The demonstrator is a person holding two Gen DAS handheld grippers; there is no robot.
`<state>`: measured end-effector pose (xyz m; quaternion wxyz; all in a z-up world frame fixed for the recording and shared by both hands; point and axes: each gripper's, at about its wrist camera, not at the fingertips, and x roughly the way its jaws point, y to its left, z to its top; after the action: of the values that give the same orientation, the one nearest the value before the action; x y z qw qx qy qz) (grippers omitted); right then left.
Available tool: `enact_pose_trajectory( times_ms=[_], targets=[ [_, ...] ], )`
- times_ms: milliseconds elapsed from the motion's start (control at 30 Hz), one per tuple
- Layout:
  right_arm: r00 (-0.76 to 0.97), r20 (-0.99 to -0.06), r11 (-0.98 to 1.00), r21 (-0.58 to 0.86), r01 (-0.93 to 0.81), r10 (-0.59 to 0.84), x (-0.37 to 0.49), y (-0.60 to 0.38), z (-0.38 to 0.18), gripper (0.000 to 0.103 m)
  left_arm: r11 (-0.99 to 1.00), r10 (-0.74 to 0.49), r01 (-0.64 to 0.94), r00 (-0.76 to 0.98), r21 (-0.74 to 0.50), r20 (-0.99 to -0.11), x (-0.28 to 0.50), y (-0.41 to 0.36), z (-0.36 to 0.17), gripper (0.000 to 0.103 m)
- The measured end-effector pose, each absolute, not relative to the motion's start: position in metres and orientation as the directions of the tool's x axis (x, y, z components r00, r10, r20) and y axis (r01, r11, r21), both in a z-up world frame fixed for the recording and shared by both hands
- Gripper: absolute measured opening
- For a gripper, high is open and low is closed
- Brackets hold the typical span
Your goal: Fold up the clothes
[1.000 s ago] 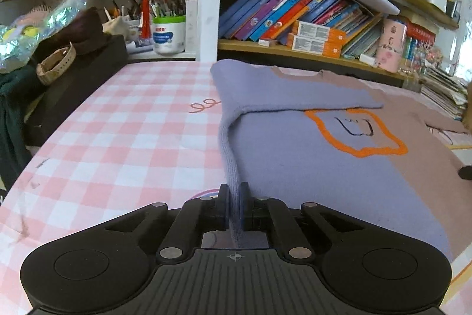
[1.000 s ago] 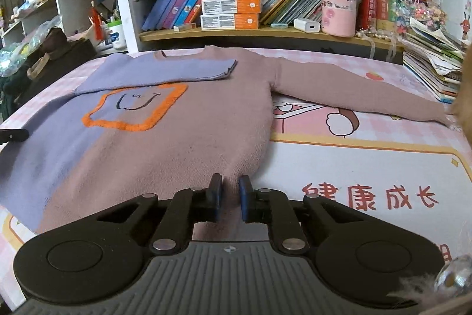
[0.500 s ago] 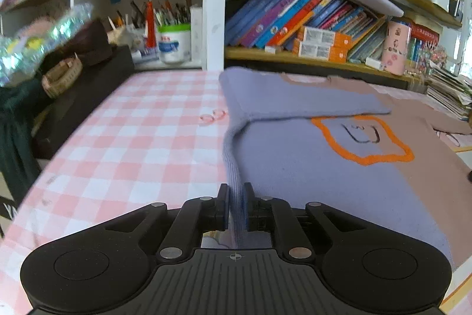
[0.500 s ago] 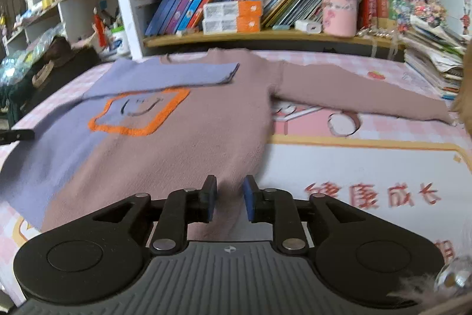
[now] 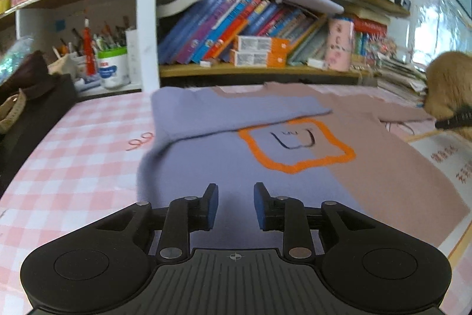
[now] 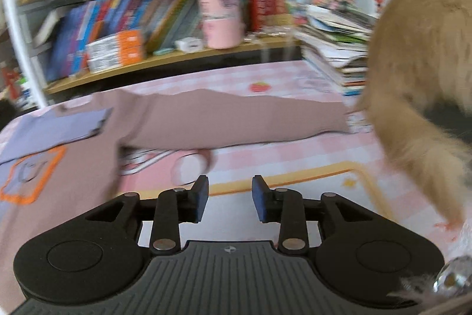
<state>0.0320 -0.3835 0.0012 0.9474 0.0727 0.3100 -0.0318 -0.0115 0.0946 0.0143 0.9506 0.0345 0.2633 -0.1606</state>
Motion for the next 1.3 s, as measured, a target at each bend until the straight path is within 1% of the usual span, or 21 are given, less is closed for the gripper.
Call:
enact_pose_trajectory(
  times_ms=[67,100,133,200,233,300,367,433,533,700,767,800,833,900,967,1000,1100,1233,1300],
  targets=[
    [0.793,-0.607,0.985,0.097,0.146,-0.058,0.042,-0.397,0.003,0.039,0.944,-0.284,0.329,0.812,-0.002,-0.511,-0.012,0.093,0.012,0.040],
    [0.787,-0.612,0.982,0.090,0.164,-0.075,0.047,-0.403,0.004,0.039,0.943,-0.289,0.334,0.810,-0.003,-0.510,-0.013,0.093,0.012,0.048],
    [0.781,-0.618,0.980,0.087,0.181,-0.090,0.053,-0.409,0.005,0.041,0.941,-0.295,0.339,0.809,-0.006,-0.509,-0.013,0.094,0.012,0.053],
    [0.770,-0.629,0.972,0.092,0.214,-0.110,0.064,-0.419,0.004,0.043,0.934,-0.316,0.358,0.804,-0.015,-0.503,-0.015,0.094,0.012,0.058],
    [0.762,-0.636,0.968,0.094,0.234,-0.123,0.071,-0.426,0.002,0.045,0.932,-0.318,0.362,0.803,-0.012,-0.504,-0.016,0.094,0.012,0.063],
    [0.743,-0.652,0.957,0.095,0.276,-0.149,0.085,-0.438,-0.001,0.047,0.929,-0.318,0.369,0.802,0.000,-0.505,-0.017,0.091,0.012,0.070],
    [0.721,-0.670,0.943,0.097,0.320,-0.176,0.099,-0.450,-0.005,0.048,0.928,-0.316,0.373,0.803,0.013,-0.505,-0.017,0.088,0.013,0.072],
    [0.699,-0.687,0.926,0.101,0.365,-0.201,0.112,-0.462,-0.010,0.048,0.928,-0.313,0.373,0.807,0.021,-0.500,-0.018,0.087,0.013,0.077],
    [0.672,-0.703,0.903,0.099,0.418,-0.234,0.125,-0.474,-0.015,0.048,0.933,-0.301,0.359,0.817,0.025,-0.492,-0.019,0.088,0.015,0.079],
    [0.668,-0.703,0.893,0.107,0.438,-0.244,0.130,-0.479,-0.019,0.049,0.935,-0.285,0.351,0.823,0.046,-0.491,-0.020,0.086,0.015,0.083],
    [0.673,-0.700,0.896,0.108,0.430,-0.238,0.131,-0.477,-0.019,0.041,0.933,-0.287,0.357,0.824,0.054,-0.488,-0.021,0.085,0.015,0.084],
    [0.675,-0.699,0.899,0.106,0.426,-0.237,0.132,-0.477,-0.019,0.039,0.931,-0.289,0.360,0.825,0.058,-0.486,-0.022,0.084,0.016,0.084],
    [0.674,-0.700,0.902,0.099,0.421,-0.237,0.133,-0.475,-0.019,0.034,0.930,-0.290,0.363,0.825,0.062,-0.484,-0.022,0.083,0.016,0.084],
    [0.672,-0.703,0.911,0.084,0.403,-0.232,0.136,-0.470,-0.018,0.029,0.928,-0.291,0.366,0.827,0.068,-0.482,-0.023,0.082,0.016,0.084],
    [0.669,-0.707,0.921,0.066,0.384,-0.228,0.138,-0.465,-0.016,0.014,0.928,-0.289,0.365,0.828,0.071,-0.480,-0.023,0.081,0.016,0.084],
    [0.666,-0.710,0.926,0.051,0.373,-0.230,0.139,-0.461,-0.014,0.012,0.927,-0.291,0.368,0.828,0.072,-0.480,-0.023,0.081,0.016,0.085],
    [0.664,-0.712,0.940,0.018,0.340,-0.227,0.141,-0.449,-0.007,0.009,0.923,-0.303,0.379,0.825,0.070,-0.477,-0.023,0.081,0.016,0.085],
    [0.749,-0.647,0.960,0.092,0.265,-0.145,0.134,-0.429,0.027,0.009,0.917,-0.314,0.392,0.824,0.074,-0.472,-0.025,0.080,0.016,0.086],
    [0.787,-0.607,0.974,0.095,0.204,-0.106,0.132,-0.411,0.051,0.009,0.914,-0.314,0.397,0.823,0.083,-0.472,-0.025,0.078,0.016,0.087]
  ],
)
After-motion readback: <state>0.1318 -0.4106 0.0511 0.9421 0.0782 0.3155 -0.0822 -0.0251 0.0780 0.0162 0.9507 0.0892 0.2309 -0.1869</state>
